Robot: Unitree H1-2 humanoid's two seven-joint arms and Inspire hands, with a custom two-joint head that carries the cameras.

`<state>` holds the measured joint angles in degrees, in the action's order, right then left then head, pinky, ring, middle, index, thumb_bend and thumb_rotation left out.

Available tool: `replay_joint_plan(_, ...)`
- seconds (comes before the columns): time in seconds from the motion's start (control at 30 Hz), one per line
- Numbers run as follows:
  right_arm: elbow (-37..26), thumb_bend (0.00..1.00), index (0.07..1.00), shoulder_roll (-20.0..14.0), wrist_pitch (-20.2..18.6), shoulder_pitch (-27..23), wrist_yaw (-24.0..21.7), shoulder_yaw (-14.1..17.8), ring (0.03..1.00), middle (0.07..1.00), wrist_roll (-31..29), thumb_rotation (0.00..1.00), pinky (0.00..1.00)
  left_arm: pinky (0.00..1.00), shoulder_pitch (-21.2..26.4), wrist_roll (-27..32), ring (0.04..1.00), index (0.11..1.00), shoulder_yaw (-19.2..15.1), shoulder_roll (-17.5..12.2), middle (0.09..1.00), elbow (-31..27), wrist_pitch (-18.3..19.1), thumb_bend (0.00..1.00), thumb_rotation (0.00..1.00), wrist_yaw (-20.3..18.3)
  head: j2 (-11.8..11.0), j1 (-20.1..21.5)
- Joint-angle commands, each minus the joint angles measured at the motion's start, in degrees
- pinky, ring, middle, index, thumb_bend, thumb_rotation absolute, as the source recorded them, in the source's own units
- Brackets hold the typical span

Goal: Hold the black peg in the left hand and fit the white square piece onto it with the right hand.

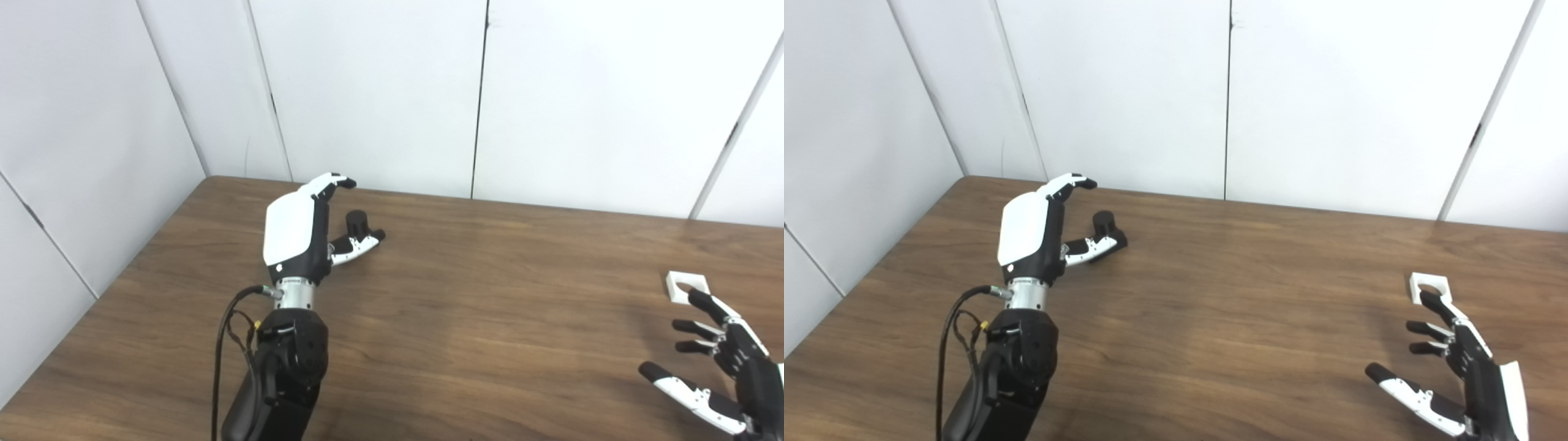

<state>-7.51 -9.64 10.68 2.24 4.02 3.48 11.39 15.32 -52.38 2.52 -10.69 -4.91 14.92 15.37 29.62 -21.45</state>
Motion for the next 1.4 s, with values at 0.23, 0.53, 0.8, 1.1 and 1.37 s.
replay_joint_plan(0.23,0.45,0.81,0.808,-1.22,1.69,1.18,-0.05,0.66,0.691,0.834,-0.33,0.25,0.58,0.8,3.99,-3.8,0.92,0.756,0.79,-2.34,0.945,3.73,4.67,0.83,0.4,0.11,0.25,-0.08)
replay_joint_plan(0.53,0.56,0.8,0.812,-1.41,1.97,1.23,0.09,0.6,0.693,0.839,-0.36,0.27,0.58,0.83,6.44,-3.9,0.968,0.78,2.03,-3.63,0.996,10.45,7.26,0.89,0.45,1.28,0.36,0.38)
replay_joint_plan(0.8,0.43,0.8,0.806,-1.37,2.2,1.29,0.34,0.64,0.682,0.835,-0.18,0.24,0.57,0.86,8.25,-3.46,0.992,0.789,3.23,-4.7,1.0,16.19,7.84,0.9,0.49,2.77,0.42,0.82)
replay_joint_plan(1.1,-0.23,0.8,0.794,-1.02,1.58,1.0,0.3,0.41,0.672,0.83,0.07,0.24,0.56,0.86,9.91,-2.31,0.994,0.779,4.17,-5.54,1.0,21.89,8.07,0.89,0.51,3.96,0.54,1.34)
replay_joint_plan(1.37,-0.91,0.79,0.789,-0.82,1.03,1.02,0.37,0.45,0.669,0.821,0.33,0.22,0.56,0.88,10.07,-0.65,0.998,0.726,5.53,-5.41,0.993,25.61,7.08,0.86,0.5,5.75,0.57,1.52)
